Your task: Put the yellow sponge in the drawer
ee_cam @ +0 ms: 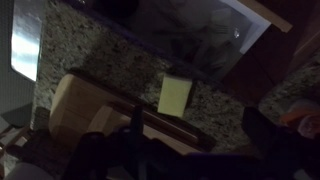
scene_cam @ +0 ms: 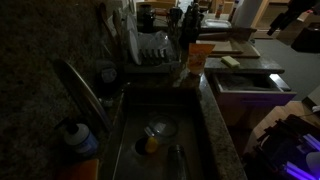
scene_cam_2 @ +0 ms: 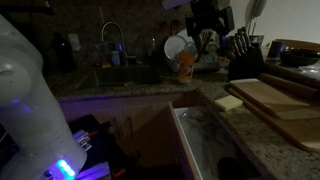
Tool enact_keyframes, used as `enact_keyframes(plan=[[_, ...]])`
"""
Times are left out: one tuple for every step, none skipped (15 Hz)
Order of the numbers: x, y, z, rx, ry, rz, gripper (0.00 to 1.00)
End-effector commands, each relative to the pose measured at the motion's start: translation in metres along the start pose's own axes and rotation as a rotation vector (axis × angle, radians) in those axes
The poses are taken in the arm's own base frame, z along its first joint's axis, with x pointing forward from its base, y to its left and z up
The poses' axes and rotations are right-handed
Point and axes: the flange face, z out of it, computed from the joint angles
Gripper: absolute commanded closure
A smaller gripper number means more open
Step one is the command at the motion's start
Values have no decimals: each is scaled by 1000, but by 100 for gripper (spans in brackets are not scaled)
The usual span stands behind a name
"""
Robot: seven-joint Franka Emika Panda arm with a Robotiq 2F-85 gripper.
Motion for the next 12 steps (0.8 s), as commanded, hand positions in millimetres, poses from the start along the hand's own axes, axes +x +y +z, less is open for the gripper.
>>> enact_keyframes(plan=[[18, 35, 78, -53, -162, 106, 0], [22, 41, 93, -62, -186, 135, 0], [25, 43, 106, -50, -210, 143, 0], [29, 42, 119, -6, -239, 142, 0], [33, 36, 128, 58, -255, 134, 0], [40, 29, 133, 118, -269, 137, 0], [48, 20, 139, 182, -268, 126, 0], [56, 14, 142, 225, -275, 122, 0], [62, 6, 142, 298, -297, 101, 0], [67, 3, 147, 329, -337, 102, 0], [53, 5, 142, 259, -294, 125, 0], [59, 0, 143, 287, -313, 118, 0]])
